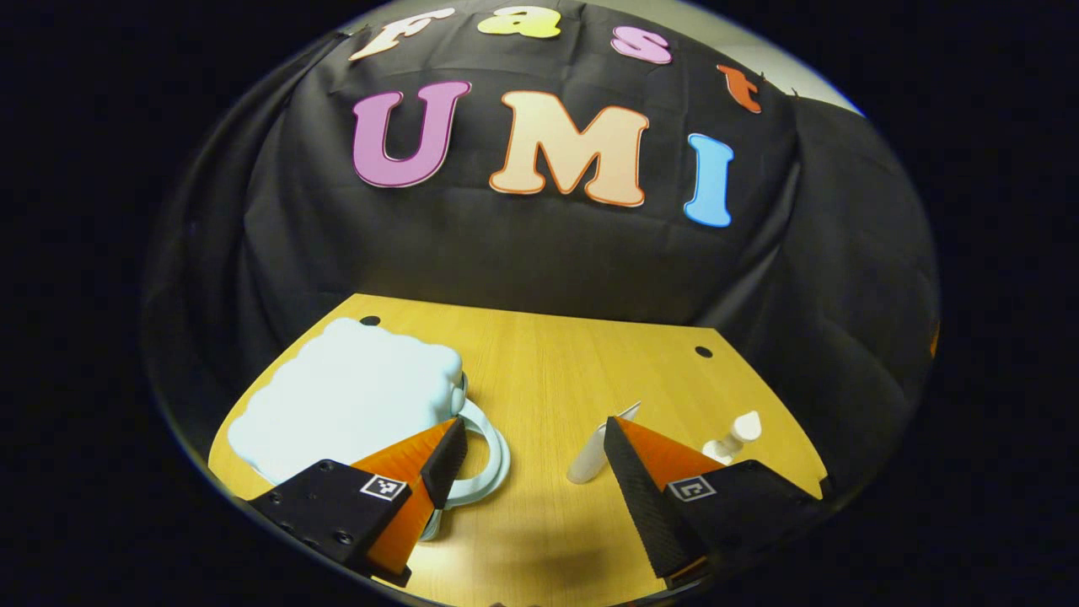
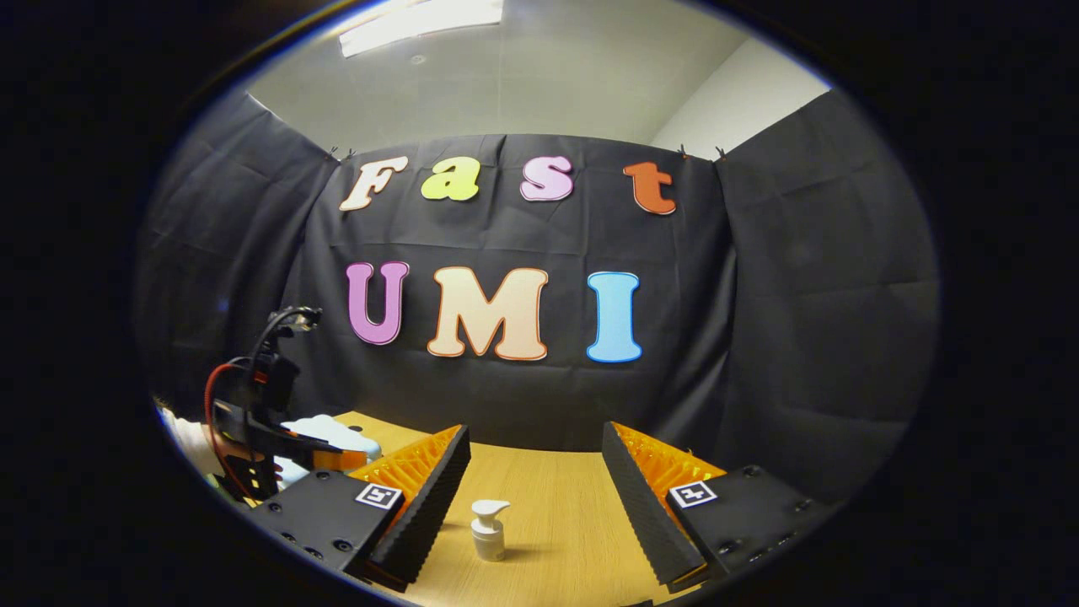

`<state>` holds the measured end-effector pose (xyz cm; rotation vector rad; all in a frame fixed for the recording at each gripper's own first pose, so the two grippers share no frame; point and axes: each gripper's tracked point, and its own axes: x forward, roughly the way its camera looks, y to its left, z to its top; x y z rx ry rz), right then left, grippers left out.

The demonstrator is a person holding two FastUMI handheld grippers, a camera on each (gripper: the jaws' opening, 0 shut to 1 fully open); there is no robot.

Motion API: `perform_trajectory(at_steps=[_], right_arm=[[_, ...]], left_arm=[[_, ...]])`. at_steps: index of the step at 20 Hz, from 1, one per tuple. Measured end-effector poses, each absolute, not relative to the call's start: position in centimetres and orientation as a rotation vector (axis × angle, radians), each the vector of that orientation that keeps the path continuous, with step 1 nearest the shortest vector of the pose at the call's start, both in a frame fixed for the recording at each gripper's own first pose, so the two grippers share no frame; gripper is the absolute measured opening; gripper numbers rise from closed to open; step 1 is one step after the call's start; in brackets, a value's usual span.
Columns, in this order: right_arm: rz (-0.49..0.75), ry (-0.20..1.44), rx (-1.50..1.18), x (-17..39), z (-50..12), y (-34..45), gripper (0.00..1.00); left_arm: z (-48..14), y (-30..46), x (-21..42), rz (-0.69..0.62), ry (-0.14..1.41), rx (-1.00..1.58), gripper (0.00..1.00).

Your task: First open the suitcase, pack the skin care products into it, and then close the suitcase.

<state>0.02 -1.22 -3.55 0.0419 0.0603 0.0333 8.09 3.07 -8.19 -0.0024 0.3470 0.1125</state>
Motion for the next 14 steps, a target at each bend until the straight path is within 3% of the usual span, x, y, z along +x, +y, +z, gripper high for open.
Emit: perform_trajectory(at_steps=[14], right_arm=[[0.005,0.062,0.039,-1.5,-3.6,-2.6,0.99]], left_arm=[[-18.8,7.8,13.6,0.225,0.809,-0.089,0.96]])
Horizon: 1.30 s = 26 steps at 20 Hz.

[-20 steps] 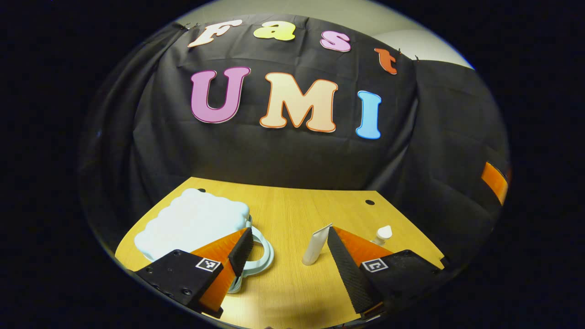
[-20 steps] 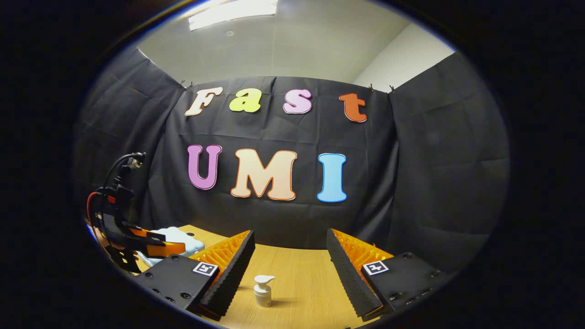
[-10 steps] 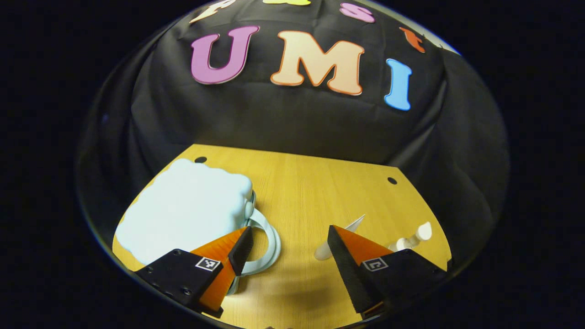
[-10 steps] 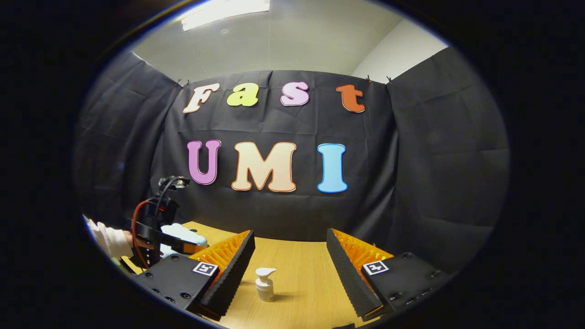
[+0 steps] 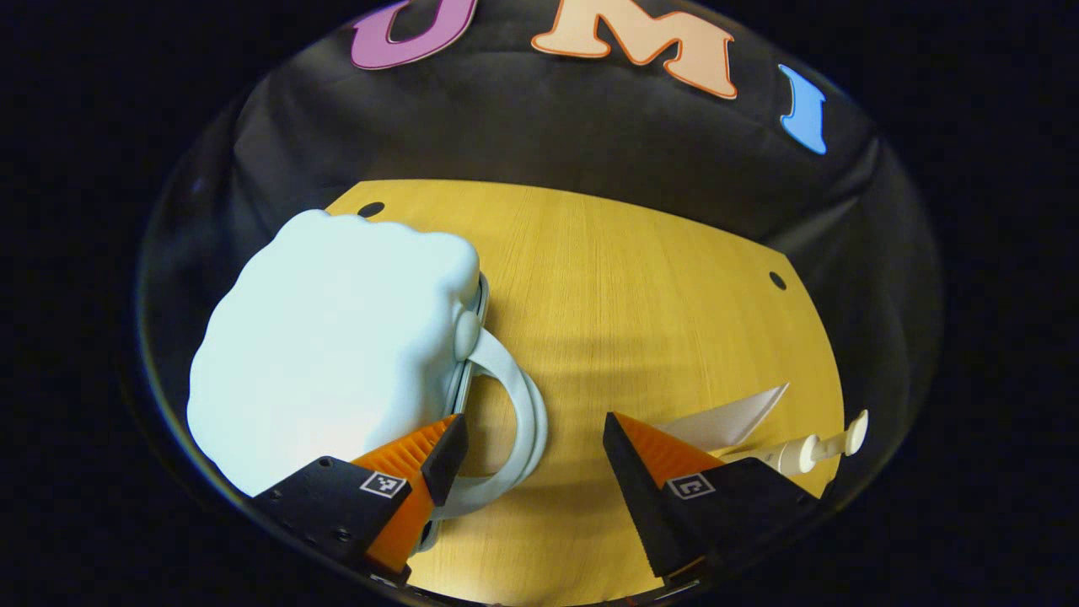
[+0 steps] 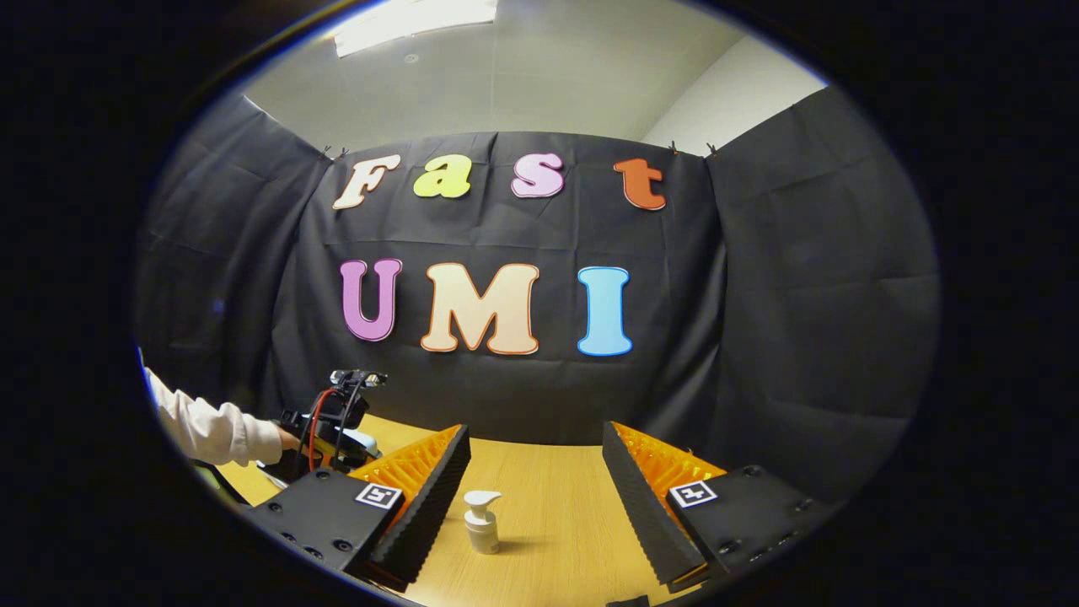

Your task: First open the suitcase, pack the skin care products into it, and then close the suitcase.

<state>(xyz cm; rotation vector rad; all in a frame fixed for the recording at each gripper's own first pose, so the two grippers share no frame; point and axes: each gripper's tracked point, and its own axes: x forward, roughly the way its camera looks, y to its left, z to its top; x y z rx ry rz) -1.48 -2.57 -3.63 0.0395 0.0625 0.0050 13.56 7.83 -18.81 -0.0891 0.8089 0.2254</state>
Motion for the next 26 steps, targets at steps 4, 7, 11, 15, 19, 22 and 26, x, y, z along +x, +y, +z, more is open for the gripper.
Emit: perform_trajectory(at_steps=[4,7,11,15,19,22,26], right_arm=[[-0.003,0.071,0.047,-1.7,-4.2,-2.9,1.0],[-0.008,0.072,0.05,-1.9,-4.2,-3.1,0.99],[-0.013,0.07,0.053,-1.9,-4.2,-3.5,0.99],[-0.024,0.072,0.056,-1.9,-4.4,-3.9,0.99],[-0.026,0.077,0.053,-1.8,-4.6,-4.1,0.99],[-0.023,0.079,0.053,-1.8,-4.6,-4.0,0.99],[-0.023,0.082,0.044,-1.8,-4.6,-4.0,0.99]], left_arm=[[-20.1,7.7,14.2,0.217,0.896,-0.092,0.93],[-20.7,7.6,14.4,0.205,0.949,-0.087,0.9],[-21.5,7.9,13.9,0.181,1.034,-0.062,0.82],[-21.7,8.5,13.6,0.165,1.063,-0.046,0.61],[-22.4,9.2,13.0,0.171,1.088,-0.061,0.31],[-22.4,9.0,12.6,0.146,1.104,-0.077,0.12],[-22.8,9.1,12.6,0.128,1.133,-0.05,0.05]])
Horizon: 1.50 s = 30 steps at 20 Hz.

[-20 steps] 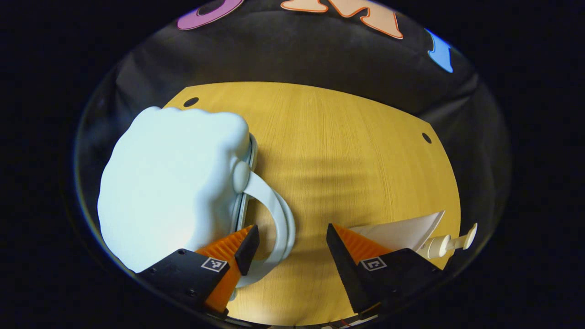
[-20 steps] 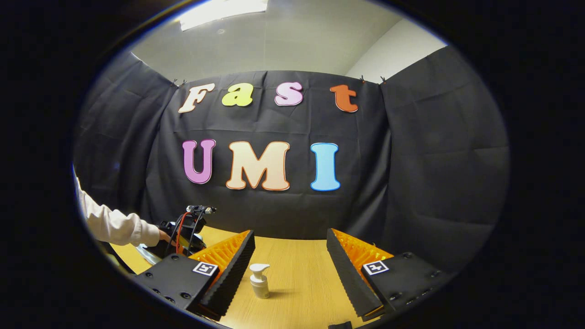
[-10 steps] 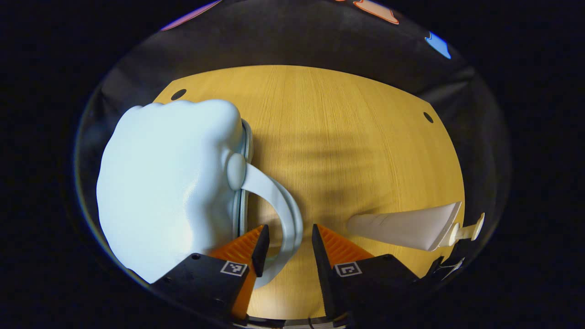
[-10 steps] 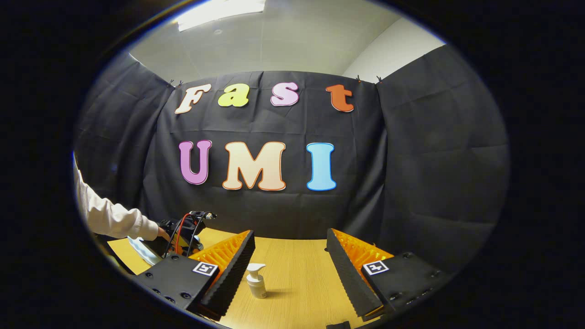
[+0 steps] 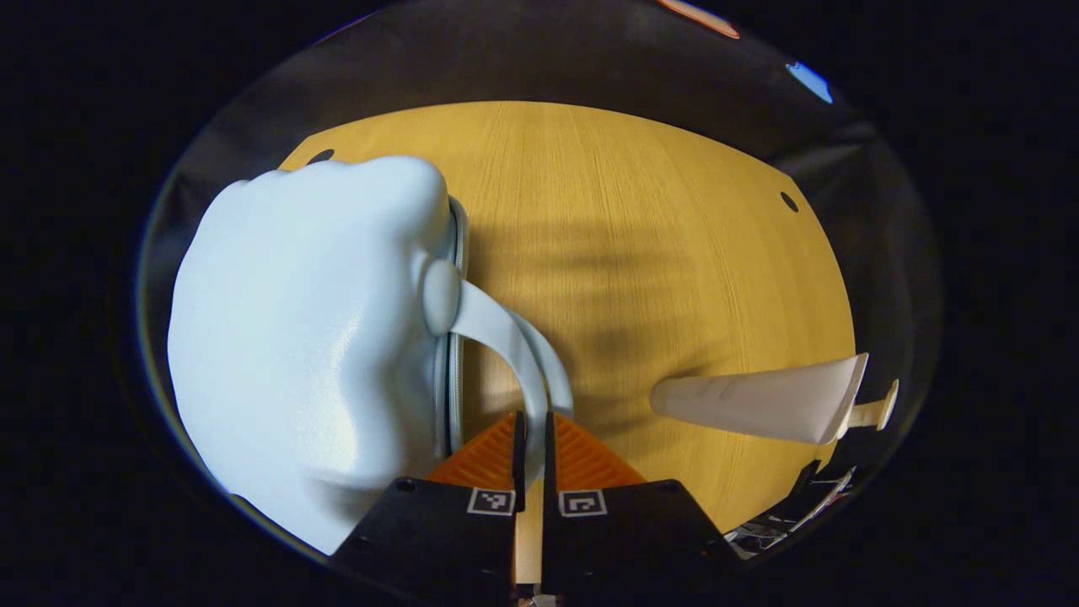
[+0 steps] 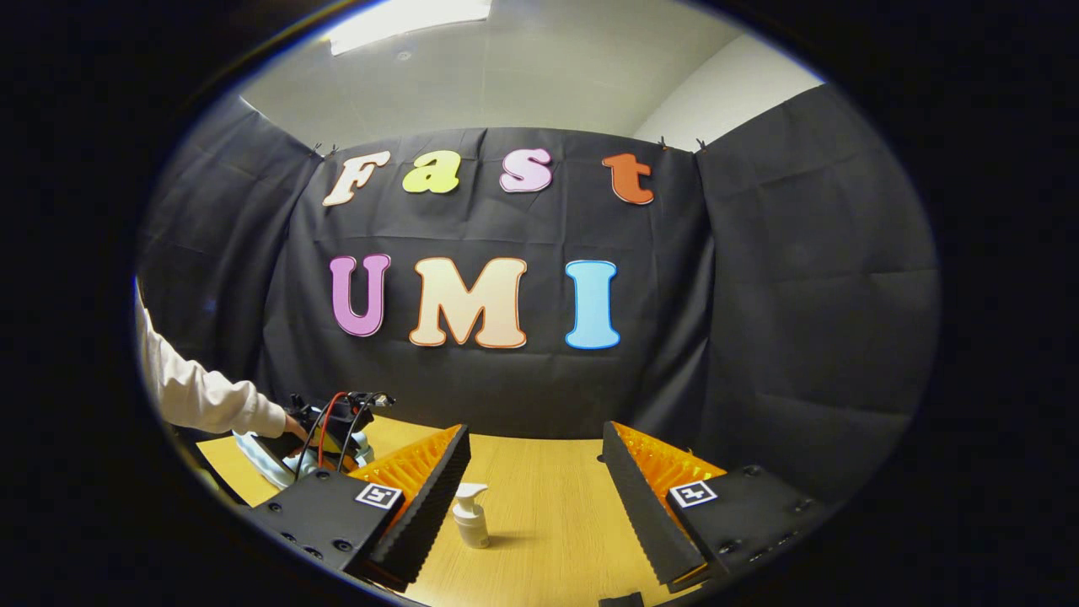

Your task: First open the suitcase, pack the skin care products into it, and then close the suitcase.

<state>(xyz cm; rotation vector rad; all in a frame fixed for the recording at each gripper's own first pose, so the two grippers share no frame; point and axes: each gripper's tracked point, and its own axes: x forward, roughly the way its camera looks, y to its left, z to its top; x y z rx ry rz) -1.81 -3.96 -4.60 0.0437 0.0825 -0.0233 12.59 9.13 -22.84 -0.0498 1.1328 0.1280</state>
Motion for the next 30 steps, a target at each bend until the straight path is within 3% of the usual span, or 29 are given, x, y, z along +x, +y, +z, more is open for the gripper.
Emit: perform_trajectory(at_steps=[2,11,15,19,30], right_arm=[[-0.026,0.082,0.039,-1.9,-4.6,-4.1,0.99],[-0.036,0.095,0.038,-1.5,-5.0,-4.3,0.99],[-0.006,0.102,0.04,-0.9,-5.4,-3.1,0.99],[0.05,0.111,0.047,-0.1,-5.9,-1.2,0.99],[0.076,0.127,0.048,-0.1,-6.4,-0.3,0.99]], left_arm=[[-22.8,9.2,12.6,0.122,1.146,-0.028,0.0],[-20.7,8.0,12.6,0.045,1.111,-0.014,0.0],[-16.4,6.7,12.7,-0.012,1.018,-0.031,0.0],[-8.0,5.5,12.6,-0.092,0.88,-0.124,0.0],[-14.6,5.7,11.9,-0.029,1.023,-0.133,0.0]])
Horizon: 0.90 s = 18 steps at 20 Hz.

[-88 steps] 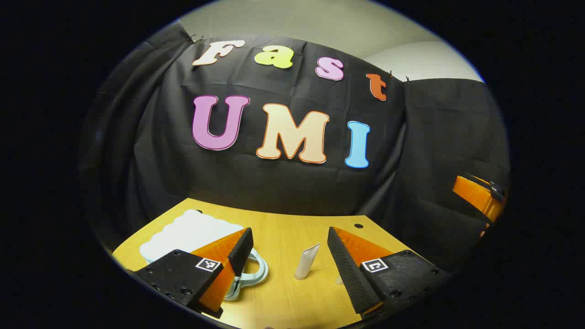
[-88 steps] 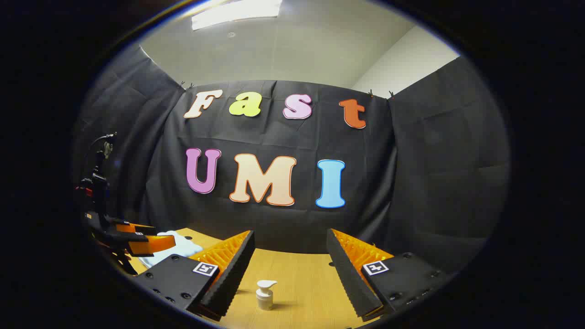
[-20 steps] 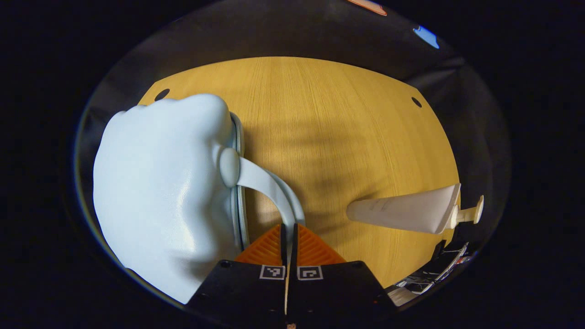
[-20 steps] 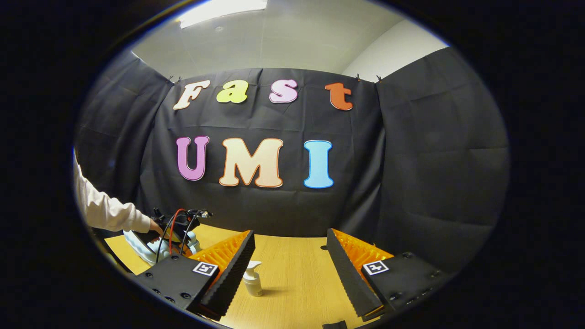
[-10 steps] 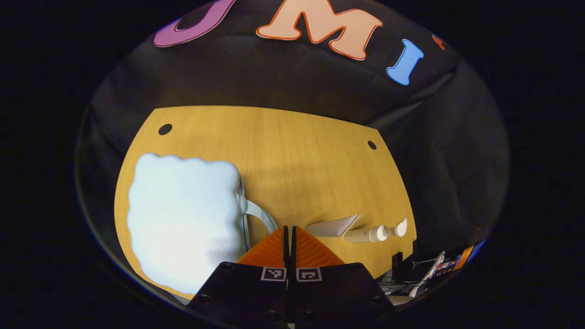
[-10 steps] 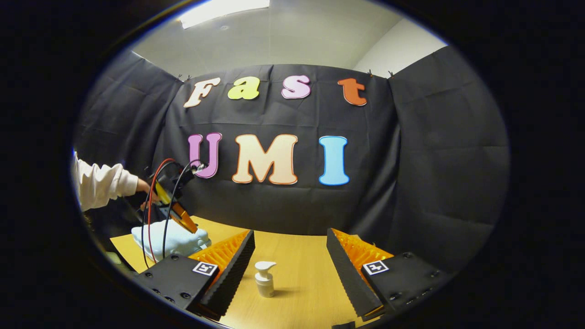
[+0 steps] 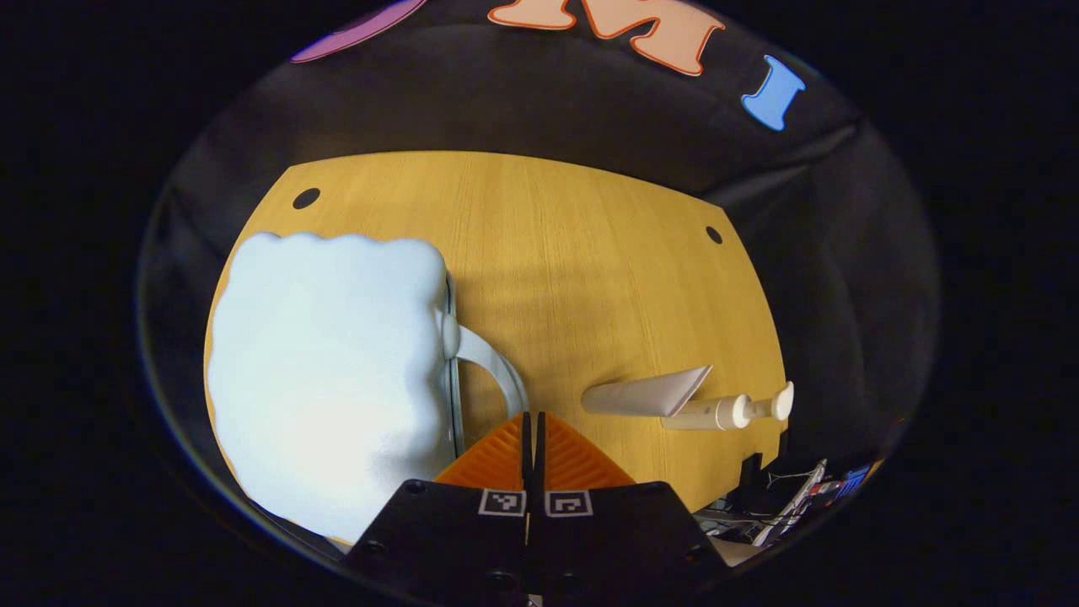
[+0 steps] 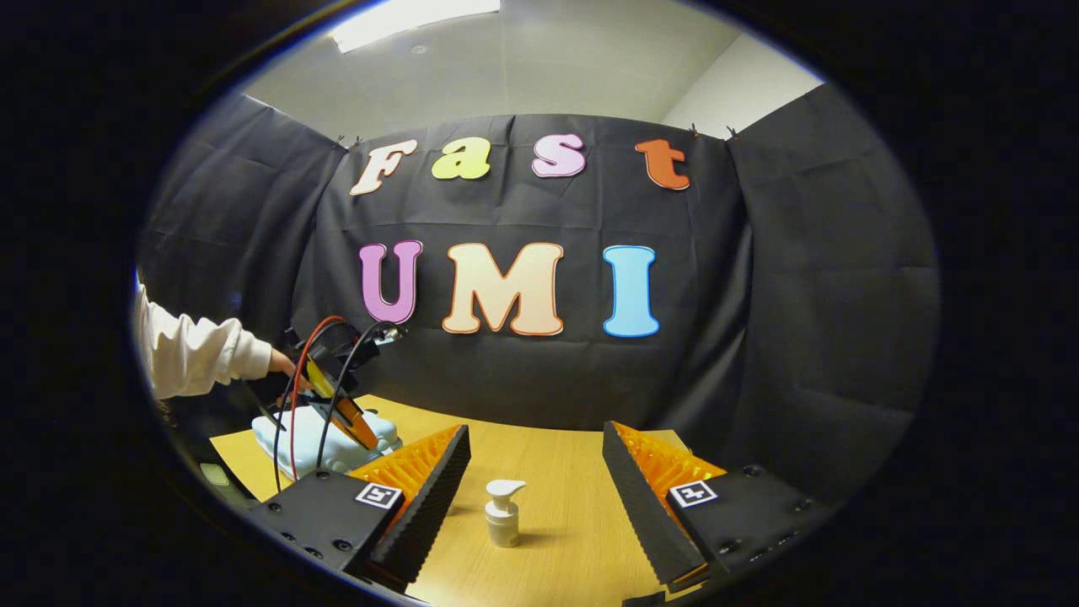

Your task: First open the suitcase, pack the skin care products into it, and then close the suitcase.

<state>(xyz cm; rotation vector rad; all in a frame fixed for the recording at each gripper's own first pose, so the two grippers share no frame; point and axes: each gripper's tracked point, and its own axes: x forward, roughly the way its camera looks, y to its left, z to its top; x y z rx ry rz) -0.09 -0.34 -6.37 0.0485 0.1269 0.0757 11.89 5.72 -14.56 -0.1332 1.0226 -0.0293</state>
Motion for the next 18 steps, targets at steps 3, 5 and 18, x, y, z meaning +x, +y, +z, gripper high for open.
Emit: perform_trajectory(at_steps=[3,5,18], right_arm=[[0.046,0.127,0.043,-0.4,-6.2,-1.4,0.99],[0.027,0.13,0.042,-0.4,-6.2,-2.0,0.99],[-0.014,0.142,0.02,-0.5,-6.4,-3.2,0.99]], left_arm=[[-16.5,5.7,12.6,-0.01,1.062,-0.143,0.0],[-17.5,6.2,13.1,0.011,1.077,-0.123,0.0],[-22.1,6.9,13.3,0.049,1.186,-0.039,0.33]])
